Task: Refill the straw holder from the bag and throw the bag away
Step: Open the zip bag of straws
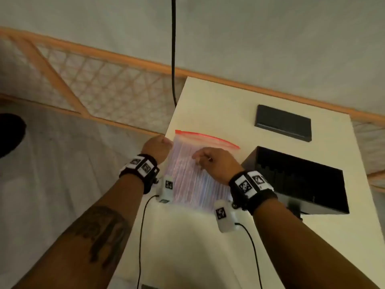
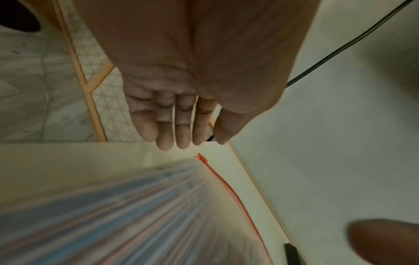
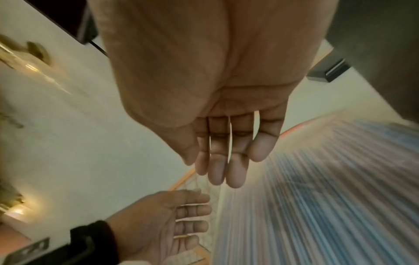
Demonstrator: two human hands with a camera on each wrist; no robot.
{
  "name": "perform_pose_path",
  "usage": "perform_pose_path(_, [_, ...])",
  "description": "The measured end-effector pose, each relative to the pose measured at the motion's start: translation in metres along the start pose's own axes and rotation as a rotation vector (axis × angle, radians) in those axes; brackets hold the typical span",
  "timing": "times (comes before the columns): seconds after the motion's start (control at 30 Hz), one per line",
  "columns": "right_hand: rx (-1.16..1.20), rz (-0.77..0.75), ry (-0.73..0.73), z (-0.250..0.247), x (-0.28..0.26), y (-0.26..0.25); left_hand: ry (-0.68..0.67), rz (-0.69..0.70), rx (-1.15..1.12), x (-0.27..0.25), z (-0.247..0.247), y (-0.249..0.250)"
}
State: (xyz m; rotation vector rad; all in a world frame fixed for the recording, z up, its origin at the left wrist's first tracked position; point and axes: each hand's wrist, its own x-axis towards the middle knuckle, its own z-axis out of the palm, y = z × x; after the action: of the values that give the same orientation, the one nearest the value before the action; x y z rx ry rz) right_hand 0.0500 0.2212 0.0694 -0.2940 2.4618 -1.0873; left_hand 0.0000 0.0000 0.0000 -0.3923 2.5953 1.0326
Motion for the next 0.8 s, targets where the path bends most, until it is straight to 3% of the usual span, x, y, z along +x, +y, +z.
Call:
perform_pose_path(0.2, [-0.227,0.070,0.081,0.008,0.074,0.019,0.016,-0.138,-0.028,0.044,0.016,0.018])
perform_pose_path(0.53, [-0.465,0.169,0.006,0.019,0.136,0.031,0.082,-0.138,-0.151,0.059,0.034,0.022])
perform_pose_path(0.67, [-0.379,0.103,0.050,0.012,0.126,0.012,0.109,-0.017,-0.427,0.038,0.028,0.016])
perform_pose_path(0.8, [-0.331,-0.094,0.045,-0.011,0.086,-0.023,0.085,0.189,-0.766,-0.012,0.004,0.013])
